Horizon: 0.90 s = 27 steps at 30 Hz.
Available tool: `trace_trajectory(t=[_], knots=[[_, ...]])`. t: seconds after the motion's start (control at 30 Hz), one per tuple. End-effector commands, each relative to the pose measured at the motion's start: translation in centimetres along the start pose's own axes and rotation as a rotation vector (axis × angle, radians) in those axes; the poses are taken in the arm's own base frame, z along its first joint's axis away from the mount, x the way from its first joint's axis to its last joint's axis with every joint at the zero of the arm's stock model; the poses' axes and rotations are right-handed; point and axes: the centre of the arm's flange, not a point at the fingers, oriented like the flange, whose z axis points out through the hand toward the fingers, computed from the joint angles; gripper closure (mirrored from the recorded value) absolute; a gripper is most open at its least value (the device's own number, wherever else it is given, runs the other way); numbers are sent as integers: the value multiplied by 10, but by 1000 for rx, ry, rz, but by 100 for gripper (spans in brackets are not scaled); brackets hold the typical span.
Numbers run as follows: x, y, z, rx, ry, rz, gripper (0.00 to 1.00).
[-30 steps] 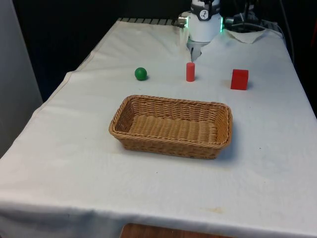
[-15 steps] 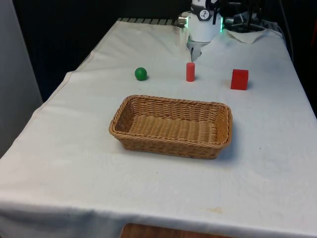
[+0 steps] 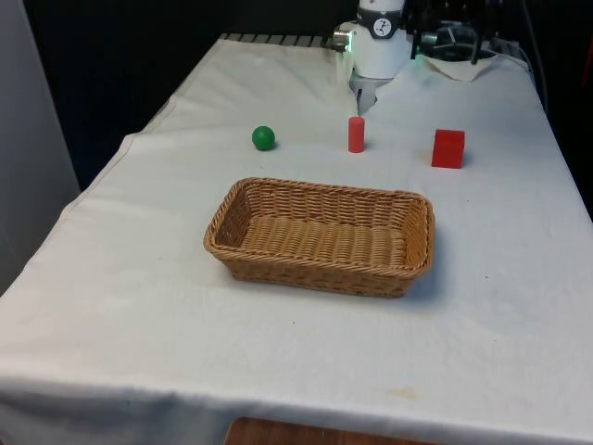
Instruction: Pick up the object to the left of the cylinder and place it into the basket.
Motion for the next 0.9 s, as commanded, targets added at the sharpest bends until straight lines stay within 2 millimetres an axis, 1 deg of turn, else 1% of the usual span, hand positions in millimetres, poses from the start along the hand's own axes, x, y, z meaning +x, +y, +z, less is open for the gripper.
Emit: trace_trajectory(t=[0.0, 0.03, 0.07, 0.17, 0.33, 0.37, 0.4, 0.57, 0.67, 0.7, 0.83, 0.87], knots=[[-2, -3, 2, -4, 17, 8, 0], [-3, -5, 4, -4, 18, 10, 0], [-2, -3, 3, 1, 4, 4, 0], [-8, -14, 11, -1, 27, 18, 0], [-13, -24, 21, 1, 32, 27, 0], [-15, -28, 26, 2, 33, 33, 0], [-14, -27, 25, 2, 24, 27, 0], [-18, -39, 36, 0, 36, 39, 0], [-18, -41, 40, -3, 28, 38, 0], [-20, -44, 45, 2, 38, 42, 0], [-22, -46, 55, 7, 41, 46, 0], [-22, -47, 61, 10, 42, 49, 0]])
